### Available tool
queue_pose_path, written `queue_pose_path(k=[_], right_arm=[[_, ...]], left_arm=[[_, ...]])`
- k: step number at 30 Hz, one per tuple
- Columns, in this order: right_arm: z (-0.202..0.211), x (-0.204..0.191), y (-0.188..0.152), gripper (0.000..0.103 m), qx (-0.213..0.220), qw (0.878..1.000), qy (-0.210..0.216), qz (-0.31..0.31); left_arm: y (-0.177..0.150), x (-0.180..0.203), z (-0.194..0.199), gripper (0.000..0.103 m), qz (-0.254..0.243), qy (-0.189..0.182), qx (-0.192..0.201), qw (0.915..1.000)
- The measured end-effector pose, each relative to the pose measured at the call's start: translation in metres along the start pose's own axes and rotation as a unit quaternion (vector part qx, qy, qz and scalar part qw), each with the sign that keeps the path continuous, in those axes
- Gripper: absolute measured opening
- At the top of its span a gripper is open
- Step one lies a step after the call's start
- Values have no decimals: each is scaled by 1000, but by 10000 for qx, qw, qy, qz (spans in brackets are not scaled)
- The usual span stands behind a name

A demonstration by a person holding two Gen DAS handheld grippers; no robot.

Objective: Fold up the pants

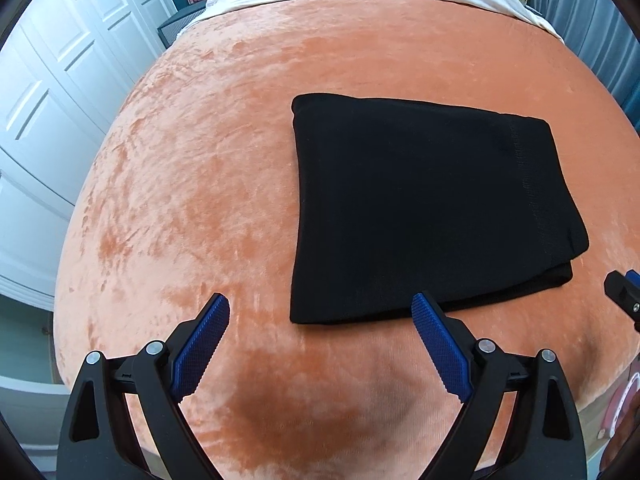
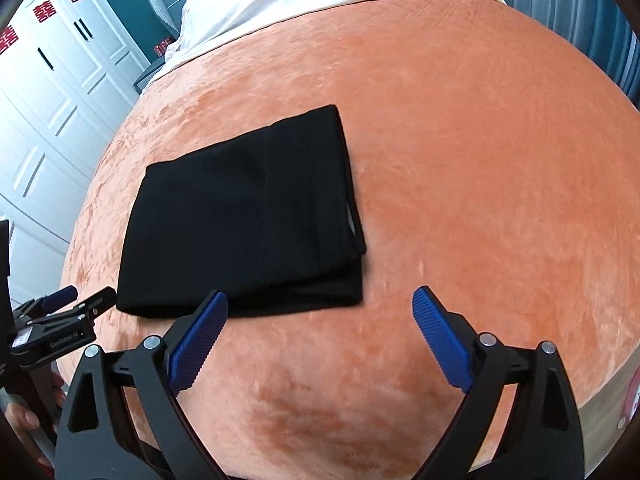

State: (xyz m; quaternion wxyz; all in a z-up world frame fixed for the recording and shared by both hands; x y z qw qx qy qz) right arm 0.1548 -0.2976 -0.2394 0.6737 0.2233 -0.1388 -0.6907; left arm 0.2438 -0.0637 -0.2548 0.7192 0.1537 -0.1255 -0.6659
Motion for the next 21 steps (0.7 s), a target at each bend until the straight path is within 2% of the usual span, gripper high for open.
queue_pose_path(k=[10, 14, 19, 21], right_arm=[[-5, 1, -3, 96, -41, 9999, 64, -136], [-13, 7, 8, 96, -48, 9997, 87, -208], [-29, 13, 27, 96, -57, 9999, 2, -145], [-40, 13, 33, 96, -138, 9999, -76, -22]], left_arm=[[-6, 2, -14, 91, 8, -87, -221, 9997], [0, 7, -27, 91, 193, -317, -434, 9984], [11, 10, -45, 91, 210, -229, -498, 9983], [12, 15, -56, 91, 207, -331, -651, 9971]])
Point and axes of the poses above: each gripper's, at about its wrist camera, not at the fingertips, and z roughly against the way its jaws point, x to its right, y to its top, the point moved 10 cm from there along -z, roughly the way its jaws point, and after that the axes turned 15 degrees about z, right-handed, at the moved point
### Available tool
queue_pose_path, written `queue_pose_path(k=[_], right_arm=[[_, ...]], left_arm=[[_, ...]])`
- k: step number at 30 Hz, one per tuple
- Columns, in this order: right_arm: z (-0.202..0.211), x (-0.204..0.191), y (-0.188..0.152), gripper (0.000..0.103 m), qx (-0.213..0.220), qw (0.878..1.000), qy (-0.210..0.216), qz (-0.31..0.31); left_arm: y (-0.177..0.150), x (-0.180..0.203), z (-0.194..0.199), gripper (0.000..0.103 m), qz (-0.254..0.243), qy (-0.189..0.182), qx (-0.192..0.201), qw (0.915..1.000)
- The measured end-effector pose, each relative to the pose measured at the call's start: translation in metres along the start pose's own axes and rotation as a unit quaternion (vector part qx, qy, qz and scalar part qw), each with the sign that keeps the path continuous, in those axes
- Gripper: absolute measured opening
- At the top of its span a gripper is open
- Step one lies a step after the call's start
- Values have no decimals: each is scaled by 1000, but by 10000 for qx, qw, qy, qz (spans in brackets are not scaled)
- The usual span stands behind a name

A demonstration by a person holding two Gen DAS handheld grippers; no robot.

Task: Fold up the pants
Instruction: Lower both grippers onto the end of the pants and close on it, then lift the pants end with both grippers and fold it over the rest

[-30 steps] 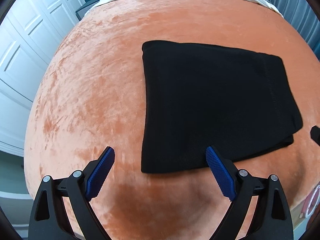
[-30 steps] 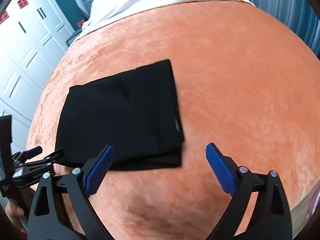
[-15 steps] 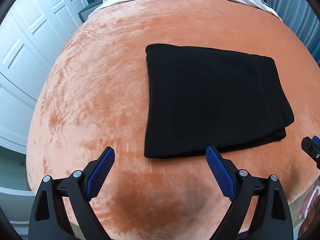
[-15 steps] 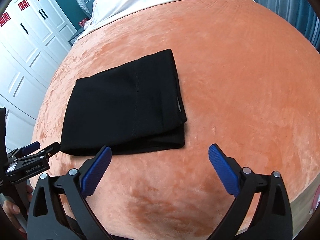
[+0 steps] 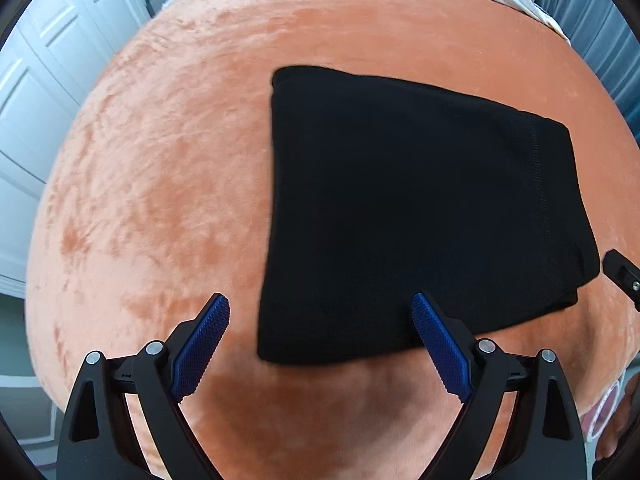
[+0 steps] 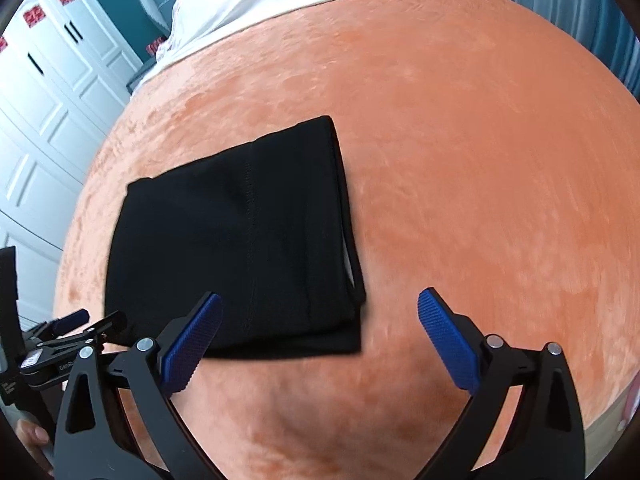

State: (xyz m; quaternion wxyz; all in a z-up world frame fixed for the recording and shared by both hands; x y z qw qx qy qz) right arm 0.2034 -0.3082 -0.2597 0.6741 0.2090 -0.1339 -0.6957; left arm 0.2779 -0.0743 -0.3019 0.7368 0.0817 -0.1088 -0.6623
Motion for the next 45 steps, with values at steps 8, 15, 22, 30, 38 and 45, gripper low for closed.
queue_pose_path(k=[8, 15, 22, 30, 38, 45], right_arm=[[-57, 3, -6, 97, -490, 9966, 552, -376], [-77, -14, -21, 98, -472, 9892, 1124, -817], [-75, -20, -22, 83, -365, 9906, 1024, -826], [-13, -38, -32, 38, -136, 9860, 1476, -758], [31, -51, -128, 38, -439, 9844, 1555, -689], [20, -43, -155, 64, -495, 9813, 1548, -1028]], left_arm=[[4, 4, -45, 98, 267, -464, -494, 9973], [1, -7, -63, 98, 995, -1406, -885, 9811], [2, 1, -57, 88, 958, -1325, -662, 9843], [-25, 3, 9, 34, 49, -796, -178, 9967], [-115, -15, 41, 35, -108, -534, -315, 9980], [-136, -13, 27, 60, -74, -222, -225, 9995]])
Point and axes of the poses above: each gripper's, at about its wrist camera, not at the fingertips, and z roughly against the way its jaws point, x to its right, y to its top, the point moved 10 cm from there along -z, roughly the way its jaws point, and after that the axes turned 15 degrees about z, right-handed, at the moved point
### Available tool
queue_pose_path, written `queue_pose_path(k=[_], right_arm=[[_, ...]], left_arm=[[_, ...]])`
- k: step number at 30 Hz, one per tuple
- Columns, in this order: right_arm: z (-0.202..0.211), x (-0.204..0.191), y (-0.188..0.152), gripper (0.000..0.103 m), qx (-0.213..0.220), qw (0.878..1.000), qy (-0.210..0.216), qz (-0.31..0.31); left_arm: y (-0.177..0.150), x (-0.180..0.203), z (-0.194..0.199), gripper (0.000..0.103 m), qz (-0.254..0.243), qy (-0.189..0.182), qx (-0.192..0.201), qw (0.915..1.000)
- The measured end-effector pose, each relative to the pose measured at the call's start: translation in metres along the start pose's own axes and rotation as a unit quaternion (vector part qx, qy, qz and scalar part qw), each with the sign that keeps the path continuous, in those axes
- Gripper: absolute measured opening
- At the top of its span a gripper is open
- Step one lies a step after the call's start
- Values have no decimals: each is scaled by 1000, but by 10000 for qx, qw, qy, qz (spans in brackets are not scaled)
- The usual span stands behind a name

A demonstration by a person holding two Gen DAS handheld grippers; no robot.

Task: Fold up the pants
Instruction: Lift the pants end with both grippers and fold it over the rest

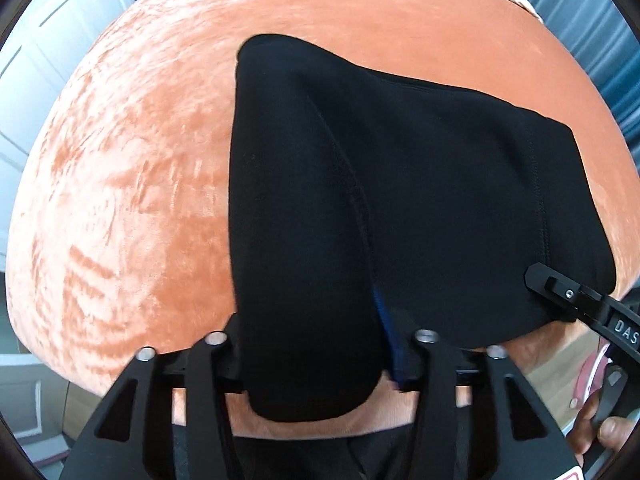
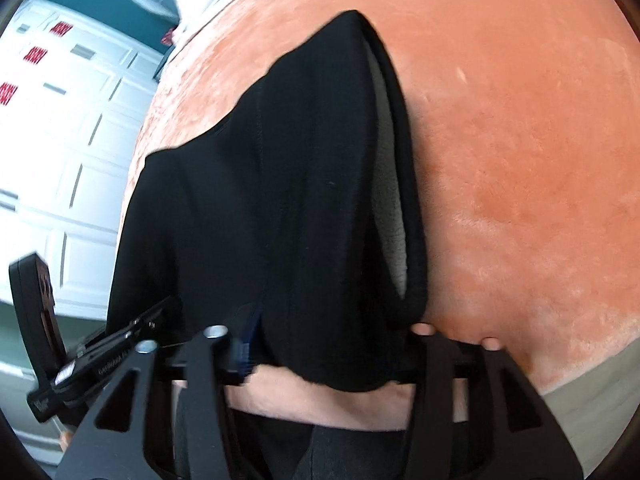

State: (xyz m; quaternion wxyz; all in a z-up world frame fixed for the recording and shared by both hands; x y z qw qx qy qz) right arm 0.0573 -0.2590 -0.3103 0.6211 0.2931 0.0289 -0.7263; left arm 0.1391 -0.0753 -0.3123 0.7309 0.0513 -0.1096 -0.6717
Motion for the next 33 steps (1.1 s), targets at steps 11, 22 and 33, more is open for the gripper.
queue_pose_path(k=[11, 22, 33], right_arm=[[-25, -2, 10, 81, 41, 9996, 5, -296], [39, -46, 36, 38, 622, 9975, -37, 344], [159, -110, 37, 38, 1687, 9785, 94, 1181]], left_arm=[[36, -4, -40, 84, 733, -619, -547, 9939], [52, 30, 59, 26, 124, -563, 290, 9979], [47, 39, 200, 26, -12, -705, 1539, 9856]])
Point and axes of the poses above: each gripper's, at about its wrist camera, not at the fingertips, and z roughly against the way its jaws point, x to its right, y to its top, the point moved 10 cm from there along -z, roughly the way its jaws point, and after that the axes turned 15 degrees about z, right-handed, at the moved point
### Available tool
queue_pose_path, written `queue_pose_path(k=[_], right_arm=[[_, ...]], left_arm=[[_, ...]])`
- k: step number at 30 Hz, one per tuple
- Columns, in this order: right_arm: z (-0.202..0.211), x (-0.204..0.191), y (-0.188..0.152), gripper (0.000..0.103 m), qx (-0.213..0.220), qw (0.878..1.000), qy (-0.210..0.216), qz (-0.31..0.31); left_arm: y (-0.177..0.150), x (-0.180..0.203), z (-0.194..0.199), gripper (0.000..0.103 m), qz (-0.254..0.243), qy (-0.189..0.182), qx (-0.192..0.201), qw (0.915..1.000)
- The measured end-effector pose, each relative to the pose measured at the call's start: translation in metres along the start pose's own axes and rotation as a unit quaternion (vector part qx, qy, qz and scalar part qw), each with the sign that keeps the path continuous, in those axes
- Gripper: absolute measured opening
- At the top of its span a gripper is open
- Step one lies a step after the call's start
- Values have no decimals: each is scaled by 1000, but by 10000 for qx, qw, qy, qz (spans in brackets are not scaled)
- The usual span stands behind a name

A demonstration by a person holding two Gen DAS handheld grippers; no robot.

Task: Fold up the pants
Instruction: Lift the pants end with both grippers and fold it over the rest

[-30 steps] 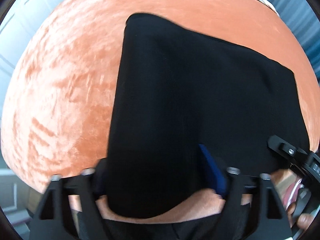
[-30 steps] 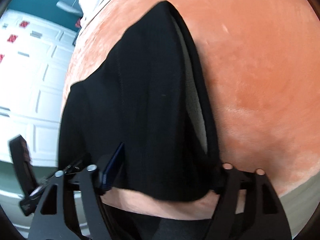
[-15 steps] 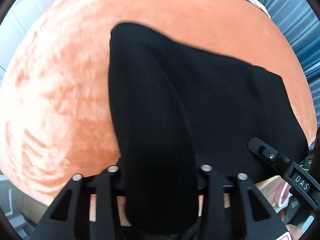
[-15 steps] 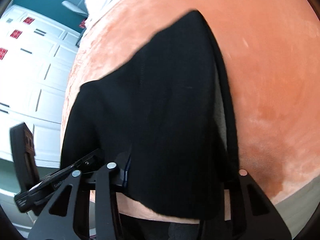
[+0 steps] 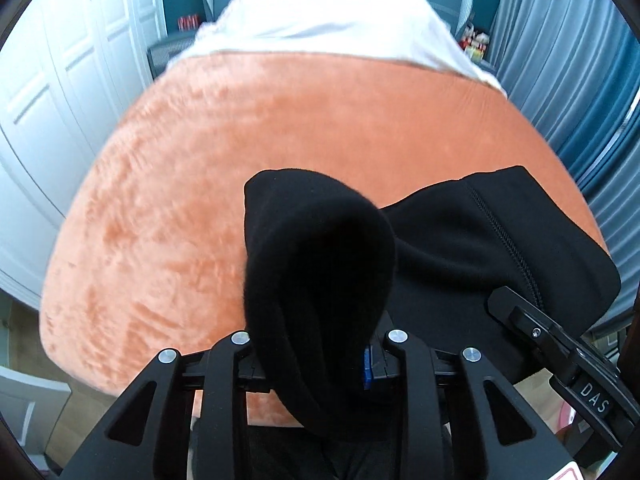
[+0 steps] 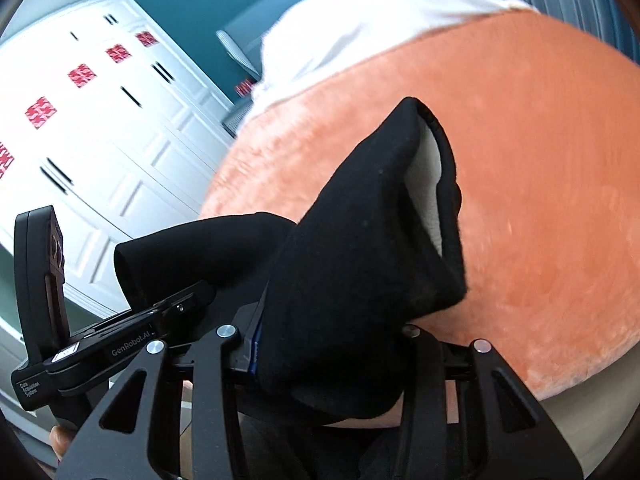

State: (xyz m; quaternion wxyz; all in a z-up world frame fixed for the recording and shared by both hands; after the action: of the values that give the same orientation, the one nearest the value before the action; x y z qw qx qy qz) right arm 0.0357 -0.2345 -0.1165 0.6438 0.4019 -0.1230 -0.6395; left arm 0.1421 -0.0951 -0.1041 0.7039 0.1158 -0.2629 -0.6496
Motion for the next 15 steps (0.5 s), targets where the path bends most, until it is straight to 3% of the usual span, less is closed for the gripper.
queue_pose_path(k=[15], right_arm=[[90, -42, 66, 38, 1135, 9918, 196, 558]], left_arm=[[55, 8, 100, 26, -154, -299, 1080, 9936]])
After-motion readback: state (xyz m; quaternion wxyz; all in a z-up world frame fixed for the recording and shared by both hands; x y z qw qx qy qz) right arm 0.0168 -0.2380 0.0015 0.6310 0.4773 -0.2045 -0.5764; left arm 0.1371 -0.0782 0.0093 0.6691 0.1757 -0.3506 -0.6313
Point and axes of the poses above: each gripper's, at about its wrist camera, not at the fingertips, and z roughly against the way its jaws point, x to its right, y to its top, the point moved 10 cm from there along -z, roughly the way its jaws point, and after that the axes turned 15 degrees about z, right-handed, at the moved point
